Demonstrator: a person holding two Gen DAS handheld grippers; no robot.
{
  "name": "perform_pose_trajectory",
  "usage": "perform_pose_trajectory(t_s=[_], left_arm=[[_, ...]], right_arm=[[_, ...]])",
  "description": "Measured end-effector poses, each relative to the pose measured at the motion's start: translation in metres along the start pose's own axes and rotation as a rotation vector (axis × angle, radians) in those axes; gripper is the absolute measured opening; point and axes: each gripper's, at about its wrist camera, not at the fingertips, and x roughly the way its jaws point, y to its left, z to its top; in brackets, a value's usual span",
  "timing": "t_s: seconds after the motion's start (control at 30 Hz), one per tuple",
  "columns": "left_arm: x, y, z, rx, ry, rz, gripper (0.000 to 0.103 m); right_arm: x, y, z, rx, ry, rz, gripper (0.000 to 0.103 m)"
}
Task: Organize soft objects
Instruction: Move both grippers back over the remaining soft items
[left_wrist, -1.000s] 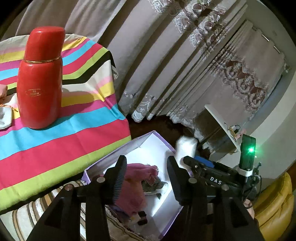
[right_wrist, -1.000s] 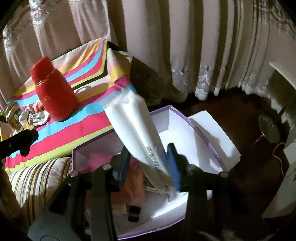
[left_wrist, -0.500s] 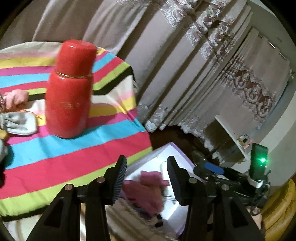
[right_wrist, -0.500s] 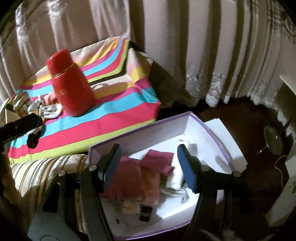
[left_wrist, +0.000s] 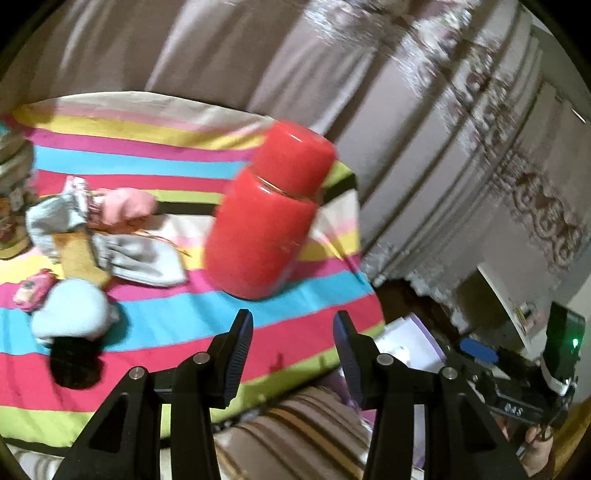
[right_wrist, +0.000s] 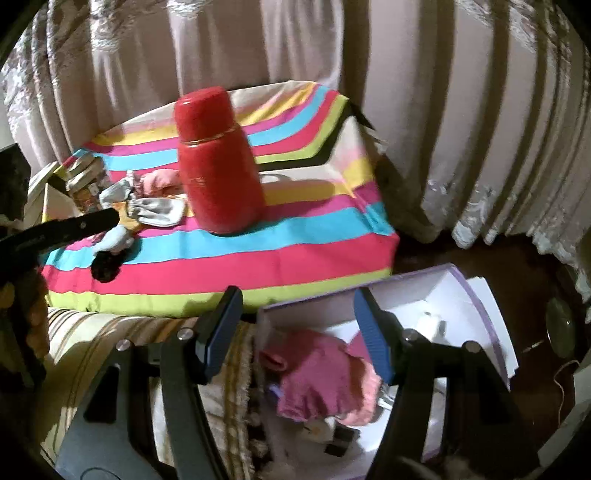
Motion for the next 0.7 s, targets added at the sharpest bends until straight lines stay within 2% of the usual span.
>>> perform_pose_trajectory(t_s=[0.23, 0.5, 0.7], left_arm=[[-0.023, 0.057, 0.022, -0.084, -0.088, 0.108, 0.047], [-0.047, 0.134, 0.034, -0.243, -0.13, 0.225, 0.047], [-0.057, 0.179, 0.038, -0.325, -0.15, 0.316, 0.056]], right_arm=[[0.015, 0.034, 0.008, -0.052, 0.023, 0.05, 0.066], [0.036, 0.068, 0.019, -0.104, 0.044, 0.103, 0.066], [0.053, 0.096, 0.028, -0.15, 0.056, 0.141, 0.066]])
